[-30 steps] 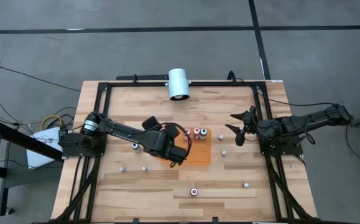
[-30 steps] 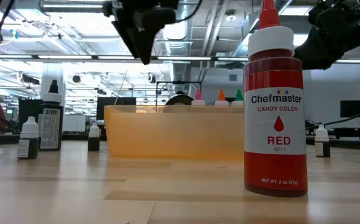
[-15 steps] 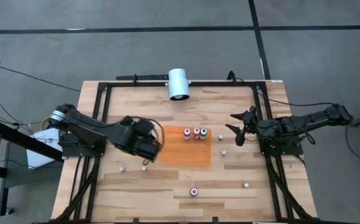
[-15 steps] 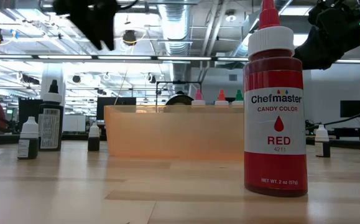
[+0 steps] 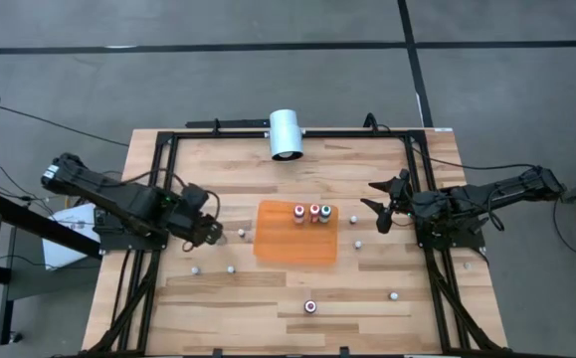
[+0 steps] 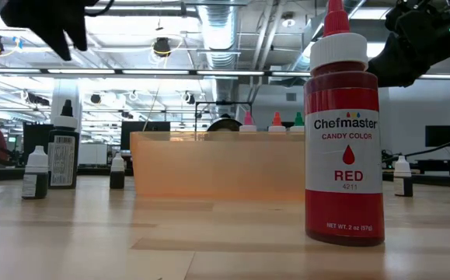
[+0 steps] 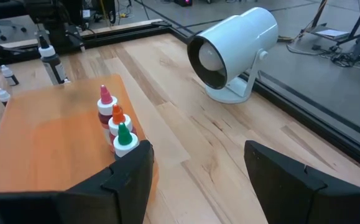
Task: Pick & Place food coloring
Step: Put the large black food coloring into the orange bin
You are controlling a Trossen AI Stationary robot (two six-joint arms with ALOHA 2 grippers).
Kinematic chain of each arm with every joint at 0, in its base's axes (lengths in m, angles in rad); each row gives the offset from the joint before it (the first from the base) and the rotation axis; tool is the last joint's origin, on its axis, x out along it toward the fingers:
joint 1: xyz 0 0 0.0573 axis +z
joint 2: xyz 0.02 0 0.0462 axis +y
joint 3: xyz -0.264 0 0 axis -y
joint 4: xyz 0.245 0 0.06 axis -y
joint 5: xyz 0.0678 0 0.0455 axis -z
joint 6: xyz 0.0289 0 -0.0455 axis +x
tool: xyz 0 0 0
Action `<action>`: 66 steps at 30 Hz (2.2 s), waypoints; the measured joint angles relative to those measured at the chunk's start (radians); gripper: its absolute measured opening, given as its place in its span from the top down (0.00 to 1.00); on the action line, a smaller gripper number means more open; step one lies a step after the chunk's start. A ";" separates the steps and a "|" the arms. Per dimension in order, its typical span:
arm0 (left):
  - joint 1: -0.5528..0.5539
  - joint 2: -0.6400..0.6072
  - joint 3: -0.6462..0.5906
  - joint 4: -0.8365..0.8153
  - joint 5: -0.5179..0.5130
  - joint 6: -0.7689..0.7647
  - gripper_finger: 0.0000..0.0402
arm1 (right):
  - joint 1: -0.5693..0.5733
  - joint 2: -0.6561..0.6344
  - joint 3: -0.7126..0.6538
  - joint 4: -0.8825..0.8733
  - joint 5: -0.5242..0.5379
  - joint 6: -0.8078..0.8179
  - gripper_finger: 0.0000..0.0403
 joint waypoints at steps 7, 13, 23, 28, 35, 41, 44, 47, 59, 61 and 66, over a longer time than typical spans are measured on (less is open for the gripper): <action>0.000 -0.044 -0.027 -0.001 0.031 -0.039 0.51 | 0.000 0.000 0.000 -0.004 0.000 0.000 0.41; 0.000 -0.043 -0.028 -0.002 0.030 -0.026 0.51 | 0.000 0.000 0.000 -0.005 0.000 -0.045 0.41; 0.000 -0.043 -0.028 -0.011 -0.002 -0.034 0.51 | 0.015 -0.111 -0.001 -0.048 -0.065 -0.054 0.41; 0.000 -0.043 -0.028 -0.011 -0.004 -0.043 0.51 | 0.046 -0.230 -0.001 -0.106 -0.129 -0.063 0.41; 0.000 -0.043 -0.028 -0.010 -0.016 -0.083 0.51 | 0.110 -0.375 -0.001 -0.143 -0.185 -0.084 0.41; 0.001 -0.042 -0.028 -0.004 -0.027 -0.133 0.51 | 0.151 -0.430 -0.005 -0.187 -0.186 -0.053 0.41; 0.001 -0.026 -0.028 0.009 -0.029 -0.149 0.51 | 0.167 -0.443 -0.043 -0.158 -0.185 -0.022 0.41; 0.001 0.001 -0.028 0.006 -0.033 -0.174 0.51 | 0.173 -0.449 -0.081 -0.143 -0.182 0.039 0.41; 0.001 0.114 -0.028 -0.002 0.030 -0.196 0.51 | 0.172 -0.449 -0.131 -0.085 -0.182 0.062 0.41; 0.001 0.125 -0.028 -0.003 0.035 -0.205 0.51 | 0.172 -0.449 -0.131 -0.085 -0.182 0.061 0.41; 0.004 0.146 -0.028 -0.005 0.039 -0.208 0.51 | 0.172 -0.449 -0.131 -0.085 -0.182 0.061 0.41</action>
